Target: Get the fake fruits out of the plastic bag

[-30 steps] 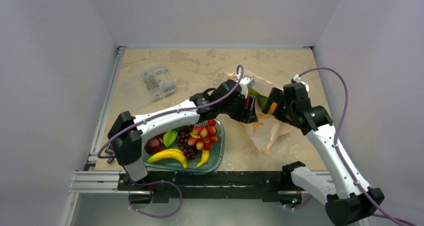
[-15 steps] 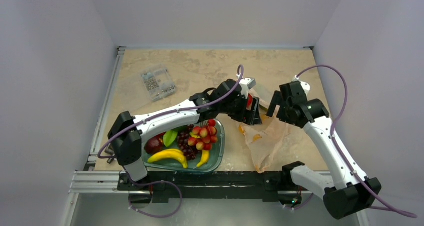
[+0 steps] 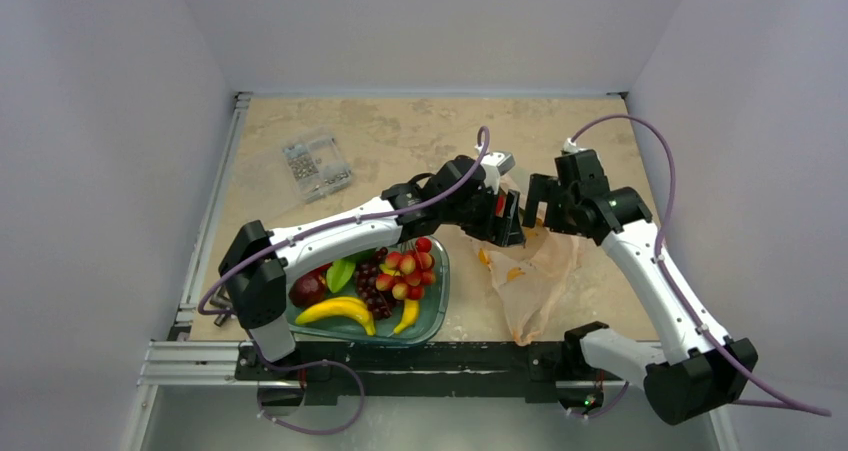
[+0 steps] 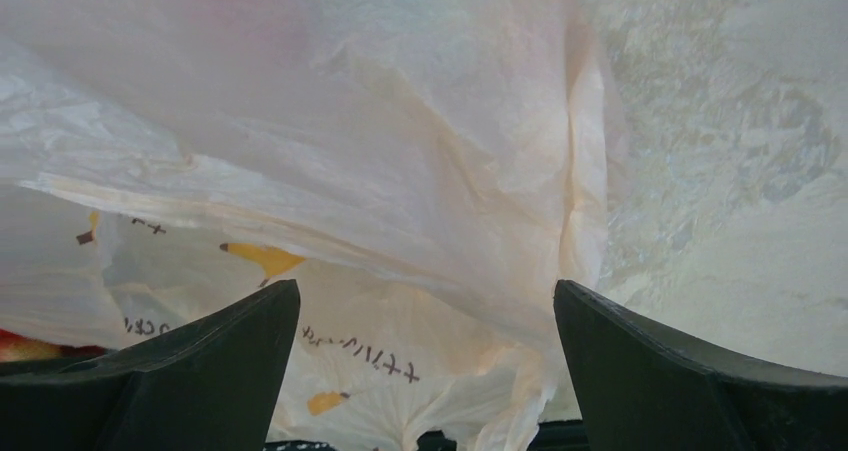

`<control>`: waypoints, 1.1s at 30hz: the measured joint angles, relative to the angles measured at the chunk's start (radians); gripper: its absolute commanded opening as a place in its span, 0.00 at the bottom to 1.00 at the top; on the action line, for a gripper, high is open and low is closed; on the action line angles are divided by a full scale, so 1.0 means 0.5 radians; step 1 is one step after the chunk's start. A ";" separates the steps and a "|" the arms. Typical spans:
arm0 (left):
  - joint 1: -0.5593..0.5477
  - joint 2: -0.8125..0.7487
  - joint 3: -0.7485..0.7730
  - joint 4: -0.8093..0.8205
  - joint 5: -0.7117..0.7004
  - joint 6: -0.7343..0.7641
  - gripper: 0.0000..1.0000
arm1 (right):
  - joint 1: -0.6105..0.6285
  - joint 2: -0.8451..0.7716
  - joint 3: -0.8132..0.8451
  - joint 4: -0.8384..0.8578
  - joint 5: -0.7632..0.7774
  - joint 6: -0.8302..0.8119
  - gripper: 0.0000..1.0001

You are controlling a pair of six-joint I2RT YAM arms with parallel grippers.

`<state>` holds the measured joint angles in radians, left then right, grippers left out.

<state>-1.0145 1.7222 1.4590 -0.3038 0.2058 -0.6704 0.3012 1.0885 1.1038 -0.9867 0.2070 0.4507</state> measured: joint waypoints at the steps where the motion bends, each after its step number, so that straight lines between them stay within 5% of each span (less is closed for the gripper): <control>1: 0.000 0.000 -0.005 0.016 0.008 -0.003 0.70 | 0.000 0.013 0.001 0.030 -0.001 -0.030 0.99; 6: 0.000 -0.001 -0.062 0.090 0.074 -0.040 0.68 | 0.000 0.278 0.090 0.130 0.067 -0.181 0.94; 11: -0.001 -0.001 -0.098 0.163 0.159 -0.058 0.68 | 0.000 0.433 0.095 0.217 0.008 -0.276 0.70; 16: -0.001 -0.001 -0.103 0.210 0.182 -0.087 0.65 | 0.002 0.383 0.095 0.334 -0.108 -0.312 0.01; 33: -0.129 0.162 0.040 0.017 -0.652 -0.052 0.36 | 0.011 -0.112 -0.046 0.466 -0.339 -0.153 0.00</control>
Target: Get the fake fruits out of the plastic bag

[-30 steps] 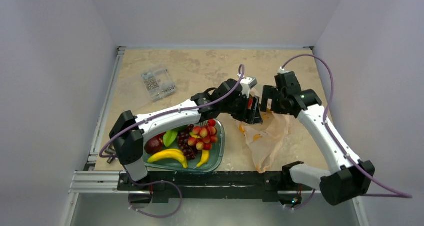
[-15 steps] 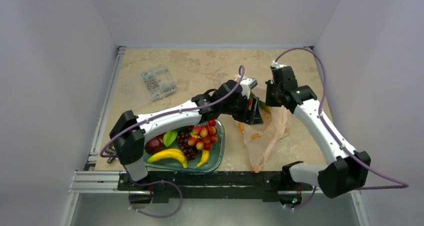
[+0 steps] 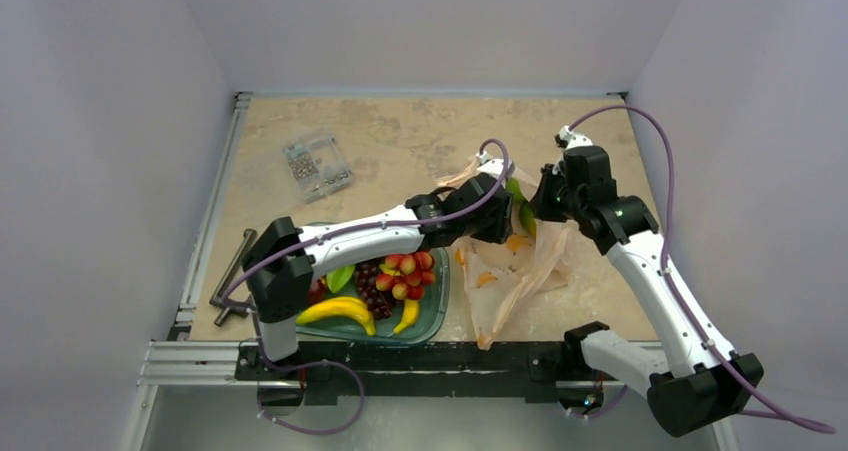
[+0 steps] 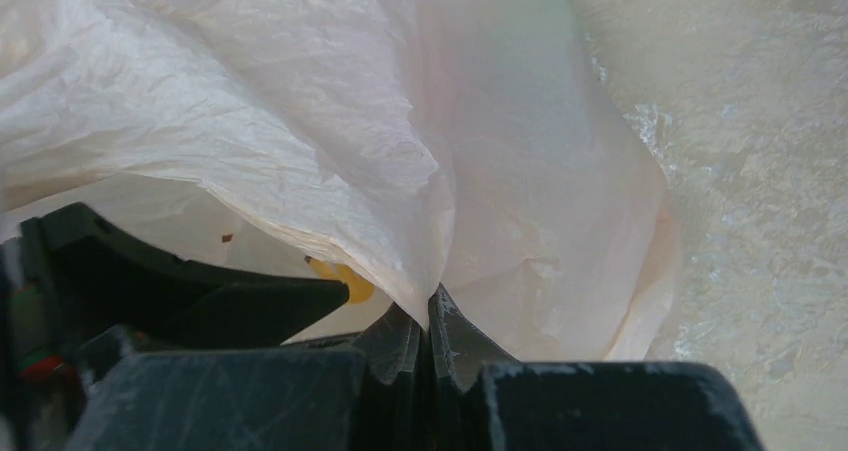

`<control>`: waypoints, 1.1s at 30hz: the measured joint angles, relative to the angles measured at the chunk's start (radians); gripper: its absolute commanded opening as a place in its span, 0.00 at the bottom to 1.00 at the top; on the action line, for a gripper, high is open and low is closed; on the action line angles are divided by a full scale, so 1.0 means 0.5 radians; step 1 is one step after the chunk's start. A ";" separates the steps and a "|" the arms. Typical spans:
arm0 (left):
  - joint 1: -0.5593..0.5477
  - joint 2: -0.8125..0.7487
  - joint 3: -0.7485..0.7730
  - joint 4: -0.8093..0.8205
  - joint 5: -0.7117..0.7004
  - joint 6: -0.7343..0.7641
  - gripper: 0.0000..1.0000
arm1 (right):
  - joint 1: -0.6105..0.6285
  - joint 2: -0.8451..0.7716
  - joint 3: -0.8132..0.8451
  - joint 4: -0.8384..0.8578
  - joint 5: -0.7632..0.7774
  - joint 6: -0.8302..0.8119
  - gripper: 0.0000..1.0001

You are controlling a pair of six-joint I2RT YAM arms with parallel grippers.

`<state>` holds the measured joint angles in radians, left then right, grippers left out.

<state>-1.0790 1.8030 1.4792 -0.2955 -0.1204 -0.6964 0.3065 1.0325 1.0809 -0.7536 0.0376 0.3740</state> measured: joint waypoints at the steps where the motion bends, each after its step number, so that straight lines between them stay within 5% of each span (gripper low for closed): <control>1: 0.002 0.030 0.002 0.003 -0.040 0.002 0.36 | 0.001 0.004 -0.002 -0.002 -0.007 0.005 0.00; 7: 0.030 0.169 0.005 0.006 -0.227 0.010 0.42 | 0.002 0.001 -0.002 -0.002 -0.007 0.008 0.00; 18: 0.116 0.459 0.259 0.037 -0.550 0.114 0.82 | 0.002 0.001 -0.002 -0.021 -0.031 0.007 0.00; 33: 0.115 0.643 0.414 0.202 -0.661 0.236 0.87 | 0.002 -0.125 -0.027 -0.124 -0.175 0.021 0.00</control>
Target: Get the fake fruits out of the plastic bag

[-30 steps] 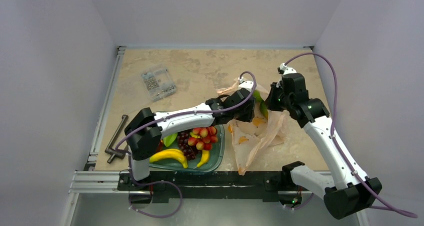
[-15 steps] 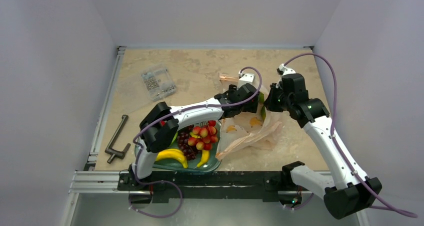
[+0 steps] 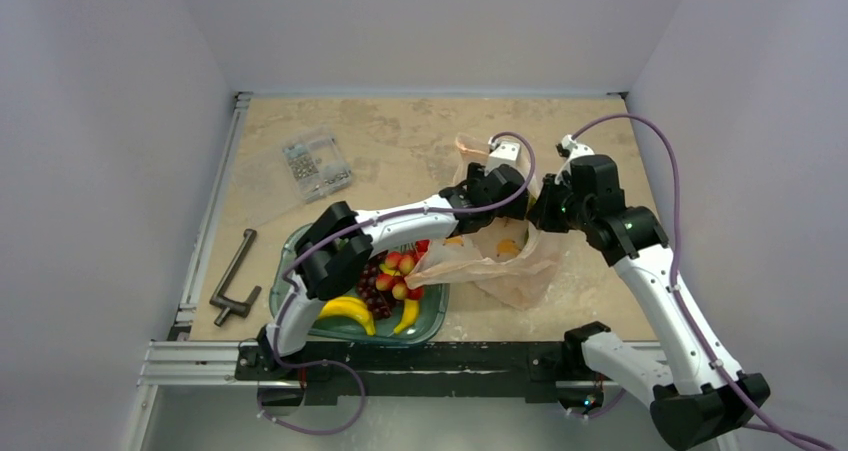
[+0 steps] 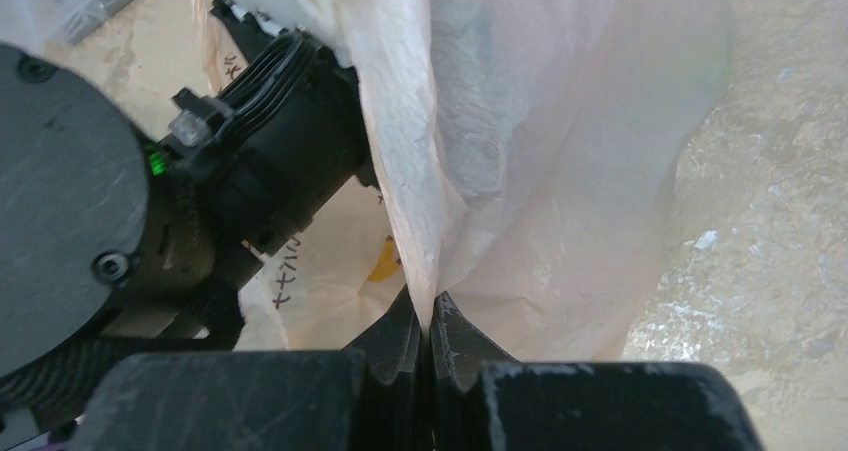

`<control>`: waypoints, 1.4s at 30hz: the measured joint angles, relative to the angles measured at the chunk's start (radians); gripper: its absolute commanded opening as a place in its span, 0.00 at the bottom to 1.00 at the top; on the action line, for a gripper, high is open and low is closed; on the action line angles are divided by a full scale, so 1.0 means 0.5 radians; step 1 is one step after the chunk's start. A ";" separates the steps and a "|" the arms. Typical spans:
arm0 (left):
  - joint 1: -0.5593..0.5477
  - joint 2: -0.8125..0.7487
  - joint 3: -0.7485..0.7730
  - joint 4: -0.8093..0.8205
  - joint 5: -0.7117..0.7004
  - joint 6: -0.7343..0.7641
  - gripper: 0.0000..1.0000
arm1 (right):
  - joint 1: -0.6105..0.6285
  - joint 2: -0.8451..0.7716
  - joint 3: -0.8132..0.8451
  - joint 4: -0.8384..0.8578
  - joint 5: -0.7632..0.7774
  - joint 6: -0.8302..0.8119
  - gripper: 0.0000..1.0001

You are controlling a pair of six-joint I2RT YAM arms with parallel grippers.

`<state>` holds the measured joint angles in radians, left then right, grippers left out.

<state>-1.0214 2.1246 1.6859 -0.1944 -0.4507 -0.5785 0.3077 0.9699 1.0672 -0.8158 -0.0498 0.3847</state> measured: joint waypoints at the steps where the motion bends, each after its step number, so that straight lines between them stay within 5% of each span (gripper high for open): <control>1: 0.001 0.020 0.019 0.031 0.000 -0.002 0.88 | 0.000 -0.011 -0.005 -0.004 -0.008 0.002 0.00; 8: 0.002 0.320 0.327 0.086 0.078 -0.136 0.83 | 0.000 -0.031 -0.004 -0.089 -0.021 0.000 0.00; 16: 0.024 0.600 0.663 -0.027 0.163 -0.286 0.32 | 0.000 -0.035 -0.004 -0.124 0.011 0.000 0.00; 22: 0.082 0.576 0.639 -0.020 0.312 -0.244 0.15 | 0.000 -0.074 -0.027 -0.120 0.027 0.023 0.00; 31: 0.138 0.015 0.215 -0.219 0.529 -0.103 0.00 | 0.000 -0.081 -0.154 -0.118 0.217 0.175 0.00; 42: 0.131 -0.769 -0.114 -0.406 0.831 -0.058 0.00 | 0.000 0.092 -0.140 -0.061 0.621 0.178 0.00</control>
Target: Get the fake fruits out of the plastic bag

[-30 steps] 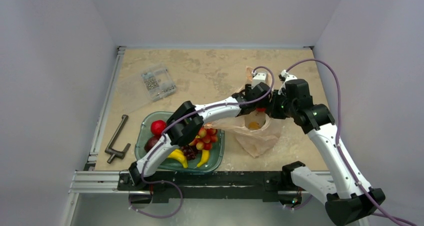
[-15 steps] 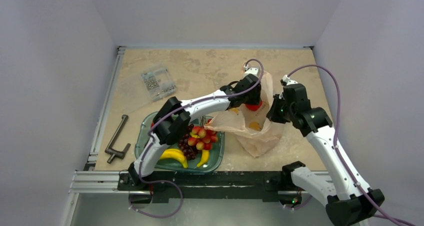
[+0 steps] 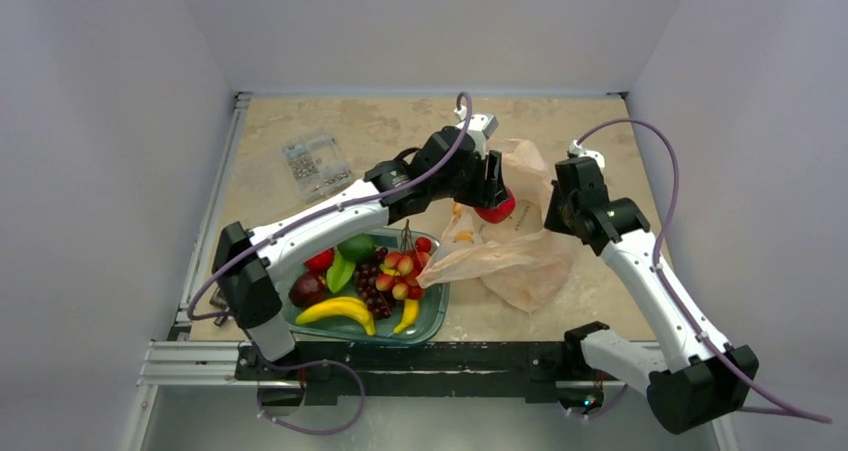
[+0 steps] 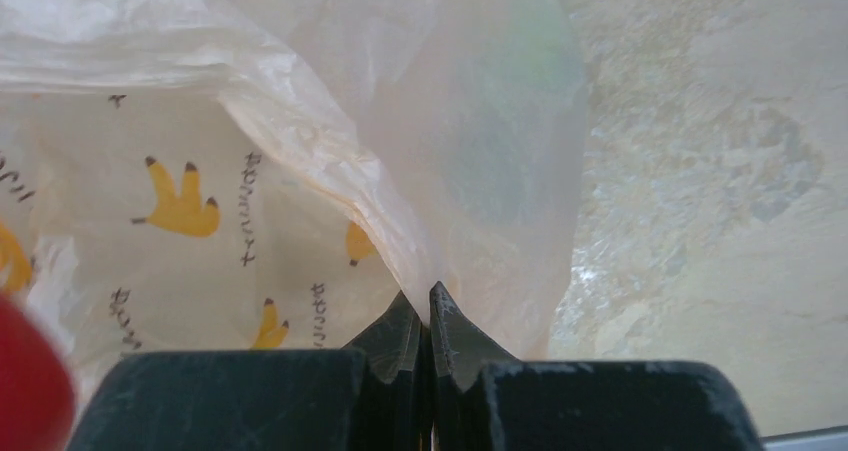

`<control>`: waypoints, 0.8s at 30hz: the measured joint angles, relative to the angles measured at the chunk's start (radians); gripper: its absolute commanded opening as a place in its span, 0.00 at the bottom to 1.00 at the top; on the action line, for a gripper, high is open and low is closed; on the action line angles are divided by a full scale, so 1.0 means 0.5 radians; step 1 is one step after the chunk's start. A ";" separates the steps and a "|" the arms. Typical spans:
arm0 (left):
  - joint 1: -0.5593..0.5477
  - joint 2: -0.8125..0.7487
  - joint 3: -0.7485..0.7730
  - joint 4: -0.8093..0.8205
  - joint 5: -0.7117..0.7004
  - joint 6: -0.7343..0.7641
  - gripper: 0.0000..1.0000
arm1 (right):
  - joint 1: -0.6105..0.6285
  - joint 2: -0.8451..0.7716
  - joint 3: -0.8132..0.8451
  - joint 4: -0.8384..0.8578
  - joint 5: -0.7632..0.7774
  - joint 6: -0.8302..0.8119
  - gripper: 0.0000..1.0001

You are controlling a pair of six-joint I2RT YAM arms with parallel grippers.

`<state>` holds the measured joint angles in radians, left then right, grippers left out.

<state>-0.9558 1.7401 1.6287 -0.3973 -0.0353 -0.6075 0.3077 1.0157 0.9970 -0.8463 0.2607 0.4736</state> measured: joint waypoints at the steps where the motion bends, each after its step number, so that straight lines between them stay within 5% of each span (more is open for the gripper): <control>1: 0.000 -0.052 -0.024 -0.024 0.034 0.000 0.00 | 0.000 0.041 0.021 -0.001 0.050 -0.024 0.00; 11: -0.001 -0.782 -0.484 -0.251 0.095 0.017 0.00 | -0.001 0.452 0.477 0.094 0.134 -0.455 0.05; 15: 0.002 -1.189 -0.758 -0.398 -0.041 0.051 0.00 | 0.000 0.517 0.521 0.105 0.048 -0.502 0.41; 24: 0.027 -1.835 -1.327 -0.780 -0.414 0.028 0.00 | 0.000 0.466 0.520 -0.037 0.021 -0.369 0.83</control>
<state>-0.9424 0.8227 0.9653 -0.7876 -0.2424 -0.5934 0.3077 1.2488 1.2572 -0.8650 0.2710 0.2893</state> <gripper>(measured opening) 0.509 0.717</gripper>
